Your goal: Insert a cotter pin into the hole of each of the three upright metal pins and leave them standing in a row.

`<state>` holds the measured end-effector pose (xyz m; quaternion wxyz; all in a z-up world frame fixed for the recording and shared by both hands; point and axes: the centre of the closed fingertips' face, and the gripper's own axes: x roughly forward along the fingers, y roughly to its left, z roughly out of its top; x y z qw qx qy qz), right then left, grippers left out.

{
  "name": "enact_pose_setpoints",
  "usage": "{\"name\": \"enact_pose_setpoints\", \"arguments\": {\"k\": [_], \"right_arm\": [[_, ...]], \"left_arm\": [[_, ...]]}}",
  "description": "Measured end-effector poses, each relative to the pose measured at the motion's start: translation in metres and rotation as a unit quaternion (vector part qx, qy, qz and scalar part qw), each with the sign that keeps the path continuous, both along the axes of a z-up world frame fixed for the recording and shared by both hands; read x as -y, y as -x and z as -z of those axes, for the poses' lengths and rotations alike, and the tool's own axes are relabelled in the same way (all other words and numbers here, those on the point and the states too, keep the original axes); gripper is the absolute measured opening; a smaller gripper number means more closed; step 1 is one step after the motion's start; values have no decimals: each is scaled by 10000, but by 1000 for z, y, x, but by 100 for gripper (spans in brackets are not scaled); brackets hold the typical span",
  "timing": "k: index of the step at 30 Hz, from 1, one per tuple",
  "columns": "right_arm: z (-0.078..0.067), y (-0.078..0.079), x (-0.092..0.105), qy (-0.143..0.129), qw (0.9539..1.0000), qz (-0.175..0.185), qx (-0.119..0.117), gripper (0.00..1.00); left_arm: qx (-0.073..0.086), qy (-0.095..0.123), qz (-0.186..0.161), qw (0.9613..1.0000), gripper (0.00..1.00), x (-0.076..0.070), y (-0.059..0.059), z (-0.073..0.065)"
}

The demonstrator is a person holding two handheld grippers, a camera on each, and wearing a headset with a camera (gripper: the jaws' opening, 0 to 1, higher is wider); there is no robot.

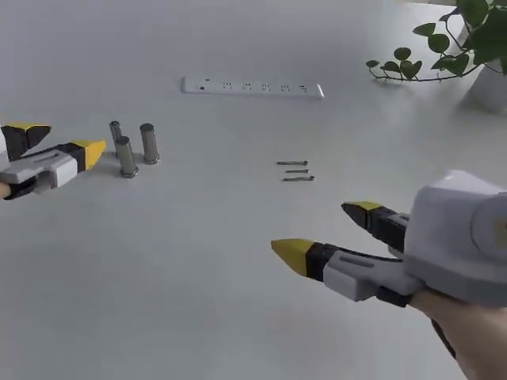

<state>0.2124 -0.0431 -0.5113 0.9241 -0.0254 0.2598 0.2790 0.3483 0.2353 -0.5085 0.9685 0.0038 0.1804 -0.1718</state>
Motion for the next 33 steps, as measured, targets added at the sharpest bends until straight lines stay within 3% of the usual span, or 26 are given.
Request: {"name": "enact_pose_setpoints", "arguments": {"k": [7, 10, 12, 14, 20, 22, 24, 27, 33], "right_arm": [[2, -3, 4, 114, 9999, 60, 25, 65], [5, -4, 4, 95, 9999, 82, -38, 65], [9, -5, 6, 145, 9998, 122, -86, 65], [12, -7, 8, 198, 9996, 171, -97, 65], [18, -12, 12, 173, 9992, 305, -197, 65], [19, -12, 13, 188, 9990, 323, -230, 65], [21, -12, 15, 213, 9988, 346, -265, 65], [24, -12, 17, 246, 9985, 373, -309, 65], [27, -11, 21, 289, 9979, 442, -377, 65]], "left_arm": [[-26, -174, 92, 9998, 38, -7, -23, 16], [-52, -220, 243, 9994, 33, -4, -32, 27], [-164, -228, 332, 9991, 31, -1, -38, 37], [-148, -338, 413, 9985, 30, 0, -44, 42], [-29, -334, 645, 9974, 26, 13, -54, 45], [12, -233, 710, 9972, 25, 17, -57, 46], [30, -302, 809, 9963, 24, 20, -60, 47], [31, -375, 979, 9945, 24, 24, -62, 49], [-7, -263, 1311, 9910, 19, 28, -69, 55]]}}
